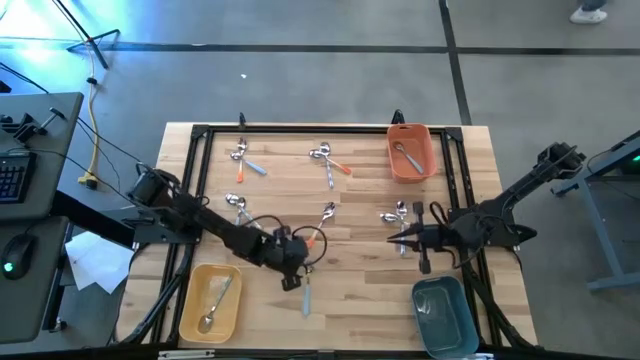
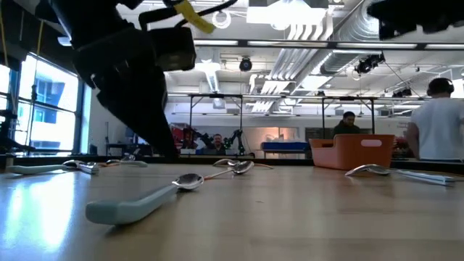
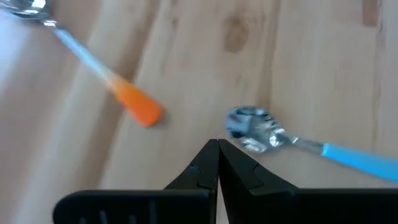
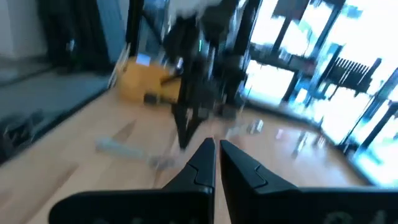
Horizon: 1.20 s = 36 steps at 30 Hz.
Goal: Sort silverware by color (type)
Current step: Put the top middle orange spoon into the dark blue bin
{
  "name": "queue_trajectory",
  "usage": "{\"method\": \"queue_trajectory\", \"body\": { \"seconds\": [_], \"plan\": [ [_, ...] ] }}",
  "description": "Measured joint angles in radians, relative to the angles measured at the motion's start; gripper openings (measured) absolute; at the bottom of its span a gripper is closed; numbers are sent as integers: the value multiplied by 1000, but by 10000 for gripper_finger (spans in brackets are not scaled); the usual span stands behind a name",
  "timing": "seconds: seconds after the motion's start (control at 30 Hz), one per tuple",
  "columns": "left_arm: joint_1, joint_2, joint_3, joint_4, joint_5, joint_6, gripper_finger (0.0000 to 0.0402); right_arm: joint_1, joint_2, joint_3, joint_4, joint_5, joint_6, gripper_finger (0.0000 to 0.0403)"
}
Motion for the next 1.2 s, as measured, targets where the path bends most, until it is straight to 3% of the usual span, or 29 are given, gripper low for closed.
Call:
{"method": "queue_trajectory", "body": {
  "seconds": [0.13, 0.3, 0.47, 0.8, 1.0, 1.2],
  "plan": [
    [47, -76, -41, 41, -5, 90, 0, -63, 0, 0, 165, 22, -84, 6],
    [133, -157, -162, 257, 23, 195, 0, -212, 6, 1, 154, 14, -43, 2],
    [232, -214, -293, 494, 94, 279, 0, -377, 44, 2, 100, -121, 76, 1],
    [384, -264, -422, 835, 117, 445, 0, -667, 153, 227, -262, -171, 164, 0],
    [525, -264, -517, 1062, 238, 453, 0, -830, 297, 397, -410, -192, 155, 1],
    [635, -265, -544, 1174, 253, 509, 0, -946, 488, 548, -477, -280, 120, 1]
  ]
}}
